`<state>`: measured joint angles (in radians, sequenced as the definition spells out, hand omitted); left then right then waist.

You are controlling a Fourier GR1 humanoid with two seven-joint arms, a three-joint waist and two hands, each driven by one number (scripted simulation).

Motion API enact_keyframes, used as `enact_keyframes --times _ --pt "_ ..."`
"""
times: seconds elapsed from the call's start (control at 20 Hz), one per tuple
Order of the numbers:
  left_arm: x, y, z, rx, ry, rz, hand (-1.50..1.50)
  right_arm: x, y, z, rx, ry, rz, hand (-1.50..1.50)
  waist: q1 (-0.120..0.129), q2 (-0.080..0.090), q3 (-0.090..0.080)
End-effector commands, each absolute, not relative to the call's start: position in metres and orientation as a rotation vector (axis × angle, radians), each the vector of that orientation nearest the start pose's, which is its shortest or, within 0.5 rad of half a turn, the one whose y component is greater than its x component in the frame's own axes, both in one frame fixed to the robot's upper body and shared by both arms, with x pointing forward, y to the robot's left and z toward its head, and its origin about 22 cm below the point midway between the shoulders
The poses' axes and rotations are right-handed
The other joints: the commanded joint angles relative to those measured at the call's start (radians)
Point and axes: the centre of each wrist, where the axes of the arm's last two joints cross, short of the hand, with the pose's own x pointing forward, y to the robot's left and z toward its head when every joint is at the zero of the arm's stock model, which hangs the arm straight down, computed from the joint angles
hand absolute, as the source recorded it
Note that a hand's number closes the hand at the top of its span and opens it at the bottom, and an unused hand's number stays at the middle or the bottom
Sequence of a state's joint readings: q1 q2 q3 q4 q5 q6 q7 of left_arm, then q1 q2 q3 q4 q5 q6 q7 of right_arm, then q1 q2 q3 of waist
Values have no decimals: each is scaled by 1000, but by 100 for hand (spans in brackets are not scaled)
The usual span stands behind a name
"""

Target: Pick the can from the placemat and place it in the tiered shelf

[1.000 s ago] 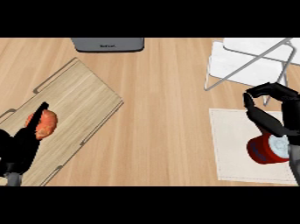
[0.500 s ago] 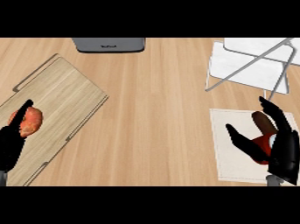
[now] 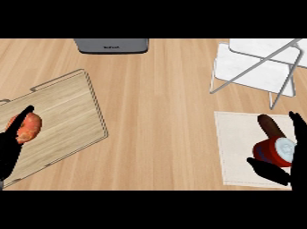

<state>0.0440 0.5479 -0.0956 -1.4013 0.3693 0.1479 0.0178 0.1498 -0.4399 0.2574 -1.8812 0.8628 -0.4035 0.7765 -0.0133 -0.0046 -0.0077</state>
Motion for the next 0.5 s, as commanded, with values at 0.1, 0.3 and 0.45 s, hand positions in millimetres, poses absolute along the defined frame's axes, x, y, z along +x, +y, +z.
enact_keyframes --times 0.1,0.3,0.45 --pt "225 358 -3 268 -1338 -40 0 182 -243 72 -1174 -775 672 -150 15 6 -1" --pt "233 346 4 259 -1333 -51 0 194 -236 94 -1170 -612 806 -150 27 7 4" --pt "225 341 5 228 -1342 -54 0 207 -236 107 -1195 -549 838 -150 31 4 6"
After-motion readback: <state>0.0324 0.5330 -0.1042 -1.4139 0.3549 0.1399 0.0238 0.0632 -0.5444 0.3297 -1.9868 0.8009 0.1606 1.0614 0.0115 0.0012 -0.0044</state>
